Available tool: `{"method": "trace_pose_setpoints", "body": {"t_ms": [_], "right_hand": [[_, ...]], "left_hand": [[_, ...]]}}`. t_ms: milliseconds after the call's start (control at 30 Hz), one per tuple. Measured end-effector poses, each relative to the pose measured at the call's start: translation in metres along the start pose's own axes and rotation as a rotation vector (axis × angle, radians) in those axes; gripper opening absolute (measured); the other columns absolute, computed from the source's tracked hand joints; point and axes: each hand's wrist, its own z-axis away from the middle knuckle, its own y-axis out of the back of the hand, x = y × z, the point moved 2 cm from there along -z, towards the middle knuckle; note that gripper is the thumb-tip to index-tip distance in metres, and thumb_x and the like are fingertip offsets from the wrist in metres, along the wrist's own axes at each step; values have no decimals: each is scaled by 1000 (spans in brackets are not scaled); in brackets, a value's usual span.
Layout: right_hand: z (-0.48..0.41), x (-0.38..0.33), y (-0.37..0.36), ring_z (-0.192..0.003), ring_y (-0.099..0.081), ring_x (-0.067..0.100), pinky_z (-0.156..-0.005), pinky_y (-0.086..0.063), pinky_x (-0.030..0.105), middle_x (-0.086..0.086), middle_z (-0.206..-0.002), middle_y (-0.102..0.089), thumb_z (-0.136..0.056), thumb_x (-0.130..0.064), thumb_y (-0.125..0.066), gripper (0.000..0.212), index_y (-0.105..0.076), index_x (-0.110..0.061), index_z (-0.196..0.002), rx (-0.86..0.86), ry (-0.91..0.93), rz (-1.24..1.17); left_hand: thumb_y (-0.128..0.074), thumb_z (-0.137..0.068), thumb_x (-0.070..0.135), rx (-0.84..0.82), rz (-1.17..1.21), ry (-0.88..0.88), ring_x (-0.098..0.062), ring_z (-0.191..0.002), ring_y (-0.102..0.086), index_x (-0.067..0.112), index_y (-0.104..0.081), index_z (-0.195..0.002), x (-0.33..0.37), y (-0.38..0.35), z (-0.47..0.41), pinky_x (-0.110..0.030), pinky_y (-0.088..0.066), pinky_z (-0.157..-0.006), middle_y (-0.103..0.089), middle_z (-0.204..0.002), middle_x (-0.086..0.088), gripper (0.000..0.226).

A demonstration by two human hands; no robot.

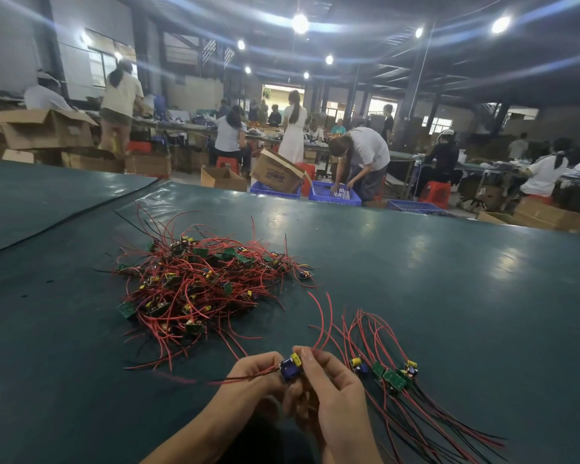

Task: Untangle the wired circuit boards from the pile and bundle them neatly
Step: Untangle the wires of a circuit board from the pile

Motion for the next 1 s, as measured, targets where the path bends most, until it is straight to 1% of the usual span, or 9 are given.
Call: {"method": "trace_pose_setpoints", "body": {"t_ms": [100,233,400,500,567,733,800,900,1000], "right_hand": [[0,0,0,-43,-54,19,-48,-48,28,16,-58,-64,-64,-31,-72,23,-77,-14,-79,17,17,12],[0,-5,4,-48,-56,19,-46,-48,28,12,-60,-65,-76,-24,-71,9,-78,-19,-76,35,52,81],[0,-2,0,-51,-63,17,-47,-50,24,12,-62,-69,-86,-6,-65,20,-78,-14,-74,54,28,44],[-1,-2,2,-61,-57,23,-57,-49,27,15,-65,-61,-87,-9,-66,19,-79,-15,-75,74,29,59],[-2,-3,3,-65,-63,25,-59,-54,30,17,-71,-68,-87,-9,-66,20,-79,-15,-73,78,28,57],[-1,-3,3,-63,-68,22,-56,-55,29,15,-71,-71,-86,-9,-67,23,-76,-15,-66,114,1,35],[-1,-2,4,-54,-63,17,-50,-50,25,11,-63,-68,-86,-10,-68,25,-75,-16,-63,147,8,40],[-1,-2,5,-41,-51,9,-41,-40,20,2,-52,-61,-87,-14,-68,24,-76,-18,-65,185,40,77],[-3,-3,9,-39,-43,3,-43,-34,18,-7,-48,-56,-89,-18,-66,20,-78,-22,-74,215,114,144]], "left_hand": [[-72,-63,24,-51,-68,-27,-26,-68,-57,10,-68,-75,2,2,1,-34,-45,-66,-59,-70,-16,19],[-76,-71,32,-84,-87,-75,-23,-69,-59,4,-67,-83,4,0,4,-28,-47,-67,-62,-73,-13,32],[-71,-82,41,55,-168,-142,-17,-56,-56,16,-64,-58,9,-5,4,-24,-44,-55,-59,-58,-5,35],[-63,-78,36,95,-147,-108,-14,-51,-54,16,-61,-50,10,-3,3,-22,-44,-53,-56,-52,-3,34],[-62,-77,35,92,-134,-92,-13,-50,-54,16,-61,-50,10,-2,3,-21,-43,-53,-56,-51,-2,34],[-63,-77,36,78,-122,-82,-14,-49,-53,17,-60,-49,7,-1,3,-21,-44,-54,-56,-51,-2,34],[-70,-81,37,75,-133,-90,-15,-49,-54,16,-60,-49,6,0,2,-22,-45,-55,-56,-51,-5,39],[-65,-77,38,63,-153,-95,-17,-49,-55,16,-60,-49,5,0,1,-24,-46,-56,-58,-52,-7,36],[-66,-70,47,40,-184,-115,-18,-50,-54,15,-62,-50,5,-1,1,-25,-44,-57,-58,-52,-8,38]]}}
